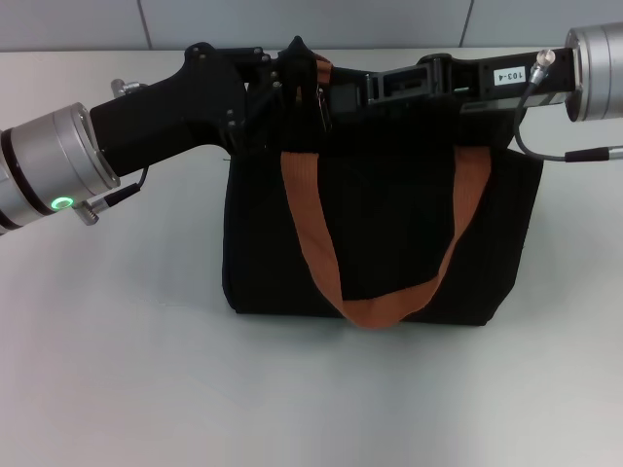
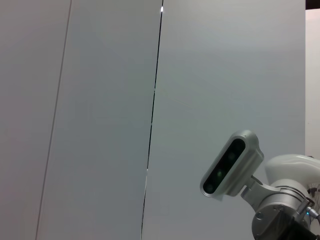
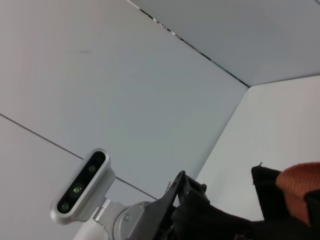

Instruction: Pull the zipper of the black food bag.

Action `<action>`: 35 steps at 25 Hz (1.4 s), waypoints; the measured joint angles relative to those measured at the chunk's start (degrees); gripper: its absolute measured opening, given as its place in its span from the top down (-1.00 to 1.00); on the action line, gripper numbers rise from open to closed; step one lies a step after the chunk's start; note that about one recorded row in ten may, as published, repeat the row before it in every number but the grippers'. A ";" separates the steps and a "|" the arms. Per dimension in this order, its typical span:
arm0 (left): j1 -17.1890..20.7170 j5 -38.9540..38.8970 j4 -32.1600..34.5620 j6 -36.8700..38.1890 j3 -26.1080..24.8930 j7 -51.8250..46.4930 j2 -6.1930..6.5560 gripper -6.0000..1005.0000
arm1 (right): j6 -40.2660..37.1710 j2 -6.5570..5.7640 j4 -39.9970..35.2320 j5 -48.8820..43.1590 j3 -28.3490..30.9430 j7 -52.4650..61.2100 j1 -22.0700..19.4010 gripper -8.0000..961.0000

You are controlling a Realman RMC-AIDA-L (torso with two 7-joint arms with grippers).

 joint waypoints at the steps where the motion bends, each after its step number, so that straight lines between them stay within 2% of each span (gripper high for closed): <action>1: 0.00 0.00 0.00 0.00 0.00 0.00 0.00 0.95 | 0.21 0.00 -0.02 -0.09 0.00 -0.27 0.00 0.23; 14: -0.05 0.03 0.00 0.74 0.00 -0.04 0.00 0.95 | 3.20 0.03 -0.33 -0.52 -0.77 -5.88 0.61 0.23; 24: -0.09 0.05 0.00 0.80 0.00 -0.08 0.00 0.95 | 2.96 0.68 -0.35 -0.54 -3.80 -9.59 1.36 0.23; 35: -0.10 0.01 -0.01 0.81 0.00 -0.08 0.00 0.95 | -0.93 0.18 0.08 0.31 -0.93 -8.63 0.76 0.23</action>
